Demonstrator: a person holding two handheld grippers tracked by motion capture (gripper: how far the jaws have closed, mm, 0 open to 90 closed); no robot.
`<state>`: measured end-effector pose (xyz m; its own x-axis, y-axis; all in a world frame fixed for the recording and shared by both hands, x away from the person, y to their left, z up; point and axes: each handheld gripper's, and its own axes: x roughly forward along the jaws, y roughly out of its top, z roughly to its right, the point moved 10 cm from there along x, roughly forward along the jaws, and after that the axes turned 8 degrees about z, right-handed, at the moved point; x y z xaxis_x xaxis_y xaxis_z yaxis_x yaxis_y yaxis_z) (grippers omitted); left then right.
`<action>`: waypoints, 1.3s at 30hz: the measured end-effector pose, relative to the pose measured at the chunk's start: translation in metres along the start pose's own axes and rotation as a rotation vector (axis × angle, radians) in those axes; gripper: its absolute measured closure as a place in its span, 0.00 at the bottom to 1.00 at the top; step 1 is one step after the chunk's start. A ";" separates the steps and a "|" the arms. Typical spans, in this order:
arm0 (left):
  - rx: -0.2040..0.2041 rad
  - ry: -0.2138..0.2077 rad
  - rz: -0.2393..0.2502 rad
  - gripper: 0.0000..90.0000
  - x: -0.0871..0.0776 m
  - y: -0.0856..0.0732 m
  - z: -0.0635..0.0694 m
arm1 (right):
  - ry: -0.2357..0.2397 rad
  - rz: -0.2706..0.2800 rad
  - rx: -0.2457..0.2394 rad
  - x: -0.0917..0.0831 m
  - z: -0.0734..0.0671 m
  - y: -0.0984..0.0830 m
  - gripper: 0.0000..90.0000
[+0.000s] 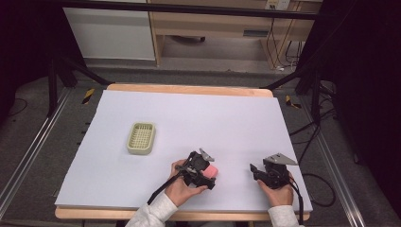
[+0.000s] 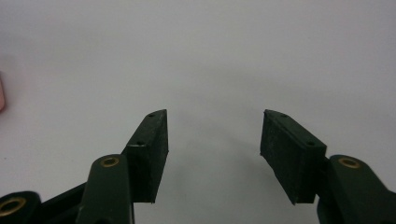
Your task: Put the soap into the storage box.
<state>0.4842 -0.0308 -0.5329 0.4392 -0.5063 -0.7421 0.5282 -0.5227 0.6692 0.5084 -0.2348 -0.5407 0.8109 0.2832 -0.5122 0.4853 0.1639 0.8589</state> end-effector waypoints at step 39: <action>-0.008 0.031 -0.038 0.35 0.016 -0.004 0.000 | 0.004 -0.011 -0.015 0.001 0.000 -0.002 0.50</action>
<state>0.4888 -0.0370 -0.5473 0.4408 -0.4650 -0.7678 0.5506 -0.5354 0.6404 0.5081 -0.2344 -0.5424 0.8040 0.2851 -0.5218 0.4893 0.1815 0.8530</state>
